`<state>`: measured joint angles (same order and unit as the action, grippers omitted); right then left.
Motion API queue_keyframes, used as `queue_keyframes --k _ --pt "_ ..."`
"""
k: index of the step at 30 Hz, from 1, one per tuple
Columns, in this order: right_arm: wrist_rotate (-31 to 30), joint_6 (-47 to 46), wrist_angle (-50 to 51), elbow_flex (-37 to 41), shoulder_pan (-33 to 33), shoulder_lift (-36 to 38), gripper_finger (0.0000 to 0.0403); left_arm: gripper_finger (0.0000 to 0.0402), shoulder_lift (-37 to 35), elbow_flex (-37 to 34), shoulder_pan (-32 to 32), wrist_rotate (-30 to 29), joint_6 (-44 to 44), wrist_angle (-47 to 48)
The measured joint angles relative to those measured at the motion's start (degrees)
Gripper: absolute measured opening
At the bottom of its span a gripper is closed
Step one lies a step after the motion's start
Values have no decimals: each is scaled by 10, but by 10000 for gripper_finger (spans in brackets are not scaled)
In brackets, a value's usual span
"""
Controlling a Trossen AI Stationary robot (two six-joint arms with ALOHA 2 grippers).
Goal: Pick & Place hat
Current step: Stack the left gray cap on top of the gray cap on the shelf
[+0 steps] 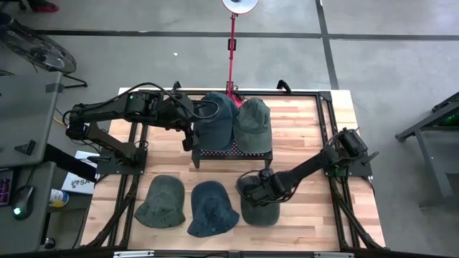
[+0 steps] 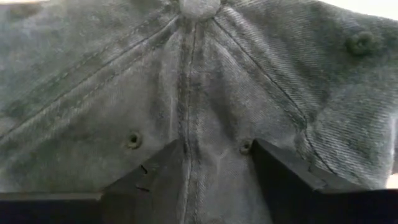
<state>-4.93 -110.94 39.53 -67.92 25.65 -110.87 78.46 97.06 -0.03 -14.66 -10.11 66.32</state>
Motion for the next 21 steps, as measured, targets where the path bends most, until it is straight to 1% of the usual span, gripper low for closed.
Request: queue_keyframes --k 2,5,13,14,21 --pt "2 -1 1 1 4 0 173 289 0 0 0 0 0 0" --pt "9 -1 3 1 10 -1 138 289 0 0 0 0 0 2" --pt "27 -18 9 2 44 -2 23 289 0 0 0 0 0 6" --pt "33 -22 11 2 50 -2 14 289 0 0 0 0 0 10" --pt "39 -48 19 -3 81 1 4 289 0 0 0 1 0 15"
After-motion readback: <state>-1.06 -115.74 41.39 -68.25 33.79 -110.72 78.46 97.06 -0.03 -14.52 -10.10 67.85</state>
